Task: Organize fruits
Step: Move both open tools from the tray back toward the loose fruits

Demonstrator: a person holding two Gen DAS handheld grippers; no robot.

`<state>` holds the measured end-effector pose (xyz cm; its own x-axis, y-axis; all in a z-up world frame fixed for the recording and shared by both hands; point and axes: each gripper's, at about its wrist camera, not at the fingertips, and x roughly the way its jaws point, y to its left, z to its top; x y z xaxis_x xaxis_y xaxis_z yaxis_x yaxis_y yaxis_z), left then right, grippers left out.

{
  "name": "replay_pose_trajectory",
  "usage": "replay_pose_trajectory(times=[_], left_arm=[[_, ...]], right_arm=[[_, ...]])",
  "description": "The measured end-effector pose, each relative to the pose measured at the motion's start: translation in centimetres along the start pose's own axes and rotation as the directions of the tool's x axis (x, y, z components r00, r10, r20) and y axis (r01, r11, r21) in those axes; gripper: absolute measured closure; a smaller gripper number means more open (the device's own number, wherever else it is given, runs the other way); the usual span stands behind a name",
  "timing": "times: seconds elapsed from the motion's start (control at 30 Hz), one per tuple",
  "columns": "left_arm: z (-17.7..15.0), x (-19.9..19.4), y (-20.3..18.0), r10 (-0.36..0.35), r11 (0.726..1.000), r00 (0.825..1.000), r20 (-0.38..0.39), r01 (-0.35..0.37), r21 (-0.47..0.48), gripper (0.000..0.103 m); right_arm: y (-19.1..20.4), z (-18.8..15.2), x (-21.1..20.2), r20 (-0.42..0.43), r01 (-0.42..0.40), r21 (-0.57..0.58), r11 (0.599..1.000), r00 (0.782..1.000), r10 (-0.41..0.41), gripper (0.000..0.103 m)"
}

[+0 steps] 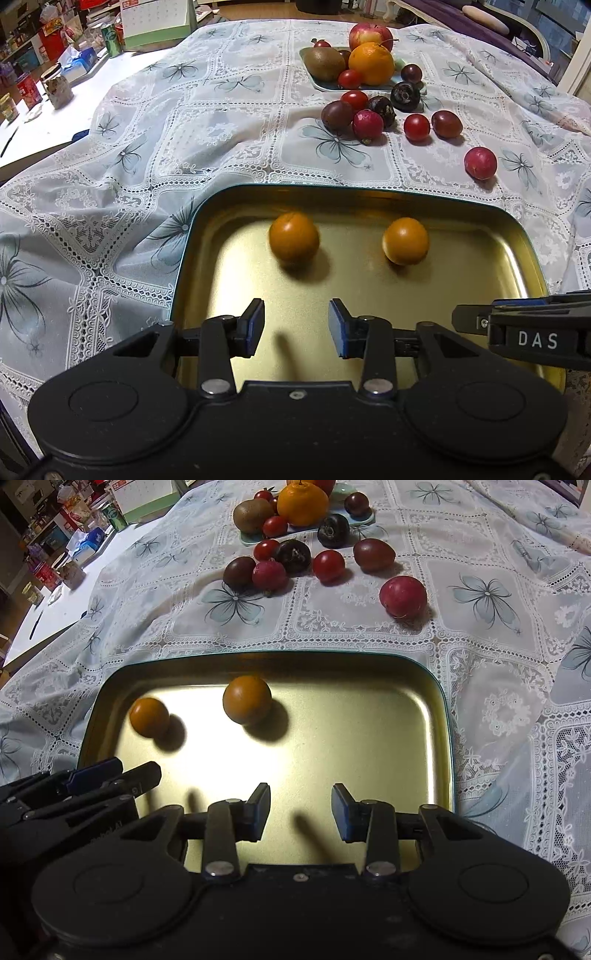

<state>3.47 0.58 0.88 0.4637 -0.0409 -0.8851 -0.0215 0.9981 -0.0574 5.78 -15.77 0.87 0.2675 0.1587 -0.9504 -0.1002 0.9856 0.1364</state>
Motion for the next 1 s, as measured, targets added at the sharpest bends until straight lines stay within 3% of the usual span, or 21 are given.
replay_pose_trajectory(times=[0.67, 0.9, 1.0], left_arm=[[0.4, 0.1, 0.1, 0.009, 1.000, 1.000, -0.018, -0.010, -0.007, 0.056], [0.9, -0.1, -0.1, 0.027, 1.000, 1.000, -0.003, -0.027, 0.005, 0.056], [1.2, -0.2, -0.3, 0.021, 1.000, 1.000, 0.005, -0.021, 0.014, 0.056]], right_arm=[[0.7, 0.1, 0.6, -0.043, 0.045, -0.057, 0.997, 0.998, -0.048, 0.064], [-0.8, 0.3, -0.3, -0.044, 0.010, 0.021, 1.000, 0.999, -0.009, 0.063], [-1.7, 0.1, -0.8, -0.023, 0.037, 0.034, 0.999, 0.999, -0.036, 0.063]])
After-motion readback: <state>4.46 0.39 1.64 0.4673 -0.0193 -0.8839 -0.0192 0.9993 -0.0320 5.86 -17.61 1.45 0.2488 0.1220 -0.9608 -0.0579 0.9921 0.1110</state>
